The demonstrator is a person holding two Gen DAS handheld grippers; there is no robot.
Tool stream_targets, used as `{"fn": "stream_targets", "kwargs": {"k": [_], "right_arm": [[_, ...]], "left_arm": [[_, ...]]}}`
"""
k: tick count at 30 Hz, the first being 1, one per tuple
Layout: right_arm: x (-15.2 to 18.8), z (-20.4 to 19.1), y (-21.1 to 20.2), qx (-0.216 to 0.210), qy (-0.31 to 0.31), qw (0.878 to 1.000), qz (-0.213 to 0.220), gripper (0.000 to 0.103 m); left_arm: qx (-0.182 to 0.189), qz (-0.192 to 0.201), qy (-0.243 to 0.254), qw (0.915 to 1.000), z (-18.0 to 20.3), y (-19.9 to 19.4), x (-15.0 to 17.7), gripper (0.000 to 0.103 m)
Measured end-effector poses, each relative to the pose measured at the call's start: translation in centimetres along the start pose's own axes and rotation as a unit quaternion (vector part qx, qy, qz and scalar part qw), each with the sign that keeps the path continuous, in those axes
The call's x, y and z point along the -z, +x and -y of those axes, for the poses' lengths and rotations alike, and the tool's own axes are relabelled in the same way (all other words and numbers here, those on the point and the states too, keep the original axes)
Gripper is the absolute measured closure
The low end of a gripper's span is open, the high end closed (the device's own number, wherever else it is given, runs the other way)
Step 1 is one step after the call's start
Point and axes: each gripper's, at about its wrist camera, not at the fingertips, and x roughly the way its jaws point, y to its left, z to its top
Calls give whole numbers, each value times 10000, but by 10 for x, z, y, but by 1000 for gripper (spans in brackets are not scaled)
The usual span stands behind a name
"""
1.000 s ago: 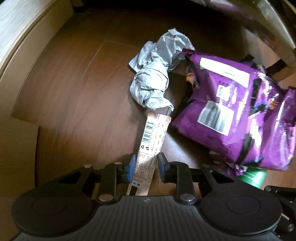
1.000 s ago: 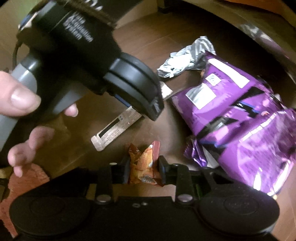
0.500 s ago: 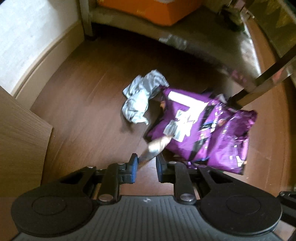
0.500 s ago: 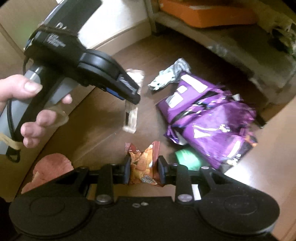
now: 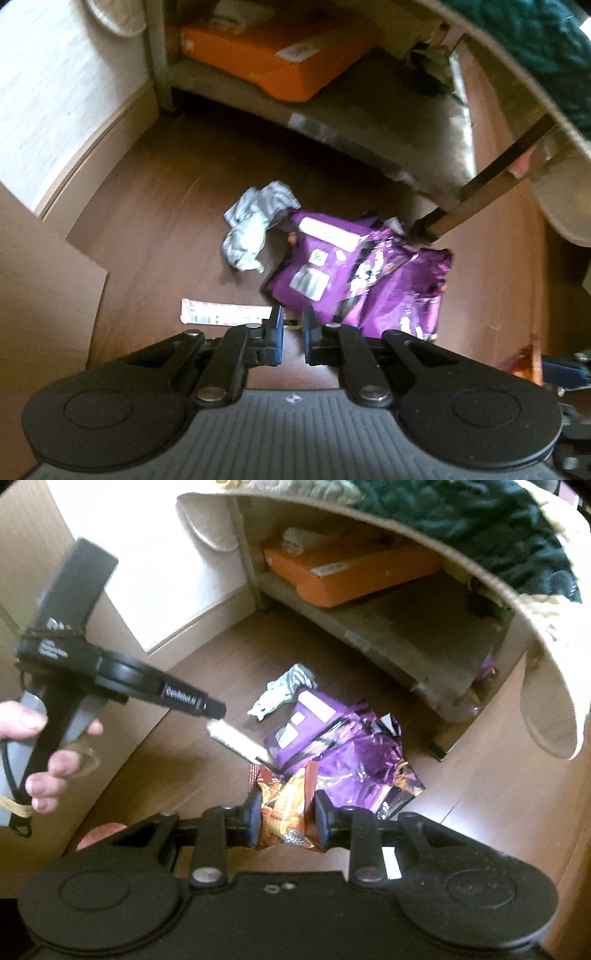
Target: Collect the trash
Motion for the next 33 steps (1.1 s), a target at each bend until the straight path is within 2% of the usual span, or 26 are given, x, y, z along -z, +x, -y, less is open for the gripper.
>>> {"fn": "stream_targets", "kwargs": {"k": [3,5,8,10,11,13,15,17,21,24,26,30,33], "right_arm": [[5,5,0,0,70,10000,1,74],[10,6,5,-26,171,9998,-49,74],[19,5,18,-80,269,9995,-158,74],[24,4,27,-164,306,9991,-234,74],[26,4,32,-197,301,9990,-269,74],[29,4,40,-273,291,9986,-337,74],[29,7,50,-327,307,9982,-396,74],[30,11,58,-350,323,9979,-435,74],[28,22,74,-319,462,9972,-486,74],[28,27,81,-305,576,9965,-521,74],[28,28,85,-296,570,9966,-520,74],[29,27,88,-337,592,9961,-568,74],[30,25,89,-380,584,9958,-598,74]], "left_arm": [[-41,-141,-88,9999,-10,20,0,89],[1,-279,-187,9994,-18,35,0,79],[-19,-390,-290,9988,-30,57,1,55],[-136,-321,103,9993,-29,70,1,33],[-133,-296,388,9987,-28,75,2,30],[-82,-388,1044,9937,-23,90,2,29],[-37,-538,1669,9845,-16,106,2,29],[-55,-627,2232,9727,-9,120,0,29],[89,-848,3207,9433,2,141,2,29],[259,-1028,3575,9279,5,150,4,29],[256,-1058,3659,9243,5,156,3,29],[349,-1200,3442,9305,-2,164,-4,29],[264,-1248,3562,9257,-5,168,0,30]]}}
